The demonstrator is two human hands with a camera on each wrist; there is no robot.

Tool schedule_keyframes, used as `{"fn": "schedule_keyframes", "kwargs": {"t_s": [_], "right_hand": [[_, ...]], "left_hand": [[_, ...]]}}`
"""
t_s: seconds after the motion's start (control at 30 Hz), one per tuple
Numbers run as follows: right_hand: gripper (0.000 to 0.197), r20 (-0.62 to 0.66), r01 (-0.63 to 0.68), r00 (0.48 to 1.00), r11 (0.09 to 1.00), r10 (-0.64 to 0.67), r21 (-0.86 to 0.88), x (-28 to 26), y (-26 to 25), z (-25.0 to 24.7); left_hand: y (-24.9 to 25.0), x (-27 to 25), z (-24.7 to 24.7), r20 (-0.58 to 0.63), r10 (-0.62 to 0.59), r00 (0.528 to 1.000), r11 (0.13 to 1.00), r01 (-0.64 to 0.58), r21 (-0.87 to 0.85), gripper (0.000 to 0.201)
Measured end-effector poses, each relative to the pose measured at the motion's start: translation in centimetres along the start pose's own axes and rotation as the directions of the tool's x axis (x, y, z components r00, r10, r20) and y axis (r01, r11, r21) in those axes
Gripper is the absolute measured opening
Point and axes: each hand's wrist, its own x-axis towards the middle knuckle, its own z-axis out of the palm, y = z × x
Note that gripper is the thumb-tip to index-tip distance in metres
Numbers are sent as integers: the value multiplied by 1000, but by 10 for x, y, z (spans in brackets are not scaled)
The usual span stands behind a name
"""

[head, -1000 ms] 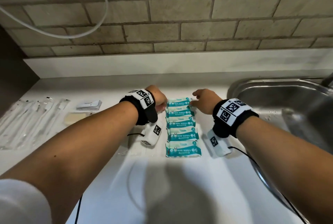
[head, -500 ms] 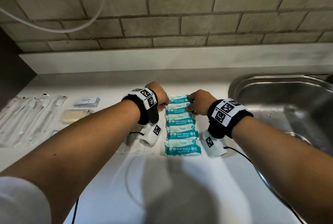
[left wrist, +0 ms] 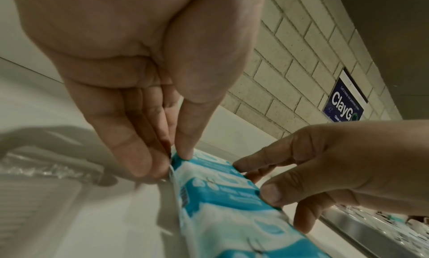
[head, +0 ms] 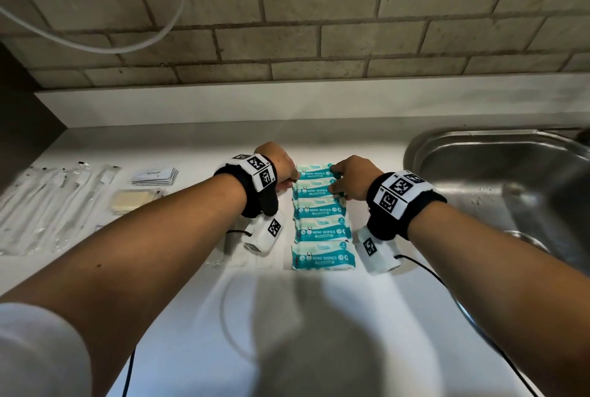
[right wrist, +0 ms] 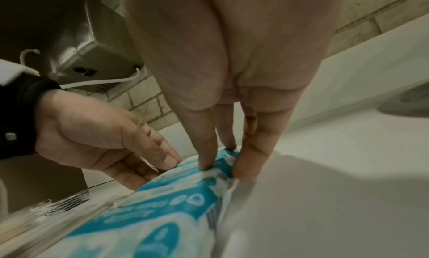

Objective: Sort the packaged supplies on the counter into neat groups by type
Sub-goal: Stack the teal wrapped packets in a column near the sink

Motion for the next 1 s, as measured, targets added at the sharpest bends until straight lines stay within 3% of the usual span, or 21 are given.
{"fn": "schedule_keyframes", "kwargs": {"t_s": [0.23,0.4,0.67,1.0], "right_hand": [[46,-30,-47,998,998,48,43,-21,1,6],[55,-11,-110,994,987,112,118,-38,9,19],[33,18,-129,992,977,128,167,-63,6,33],[33,28,-138,990,976,135,166,-68,-2,38]], "left_hand": [[-10,-20,-3,15,62,998,985,-64,158,27],[-27,-43,1,69,5,998,992,-14,123,22],[-40,-70,16,109,-5,994,999,0,44,15],[-37,-81,25,95,62,994,986,-75,146,12]]}}
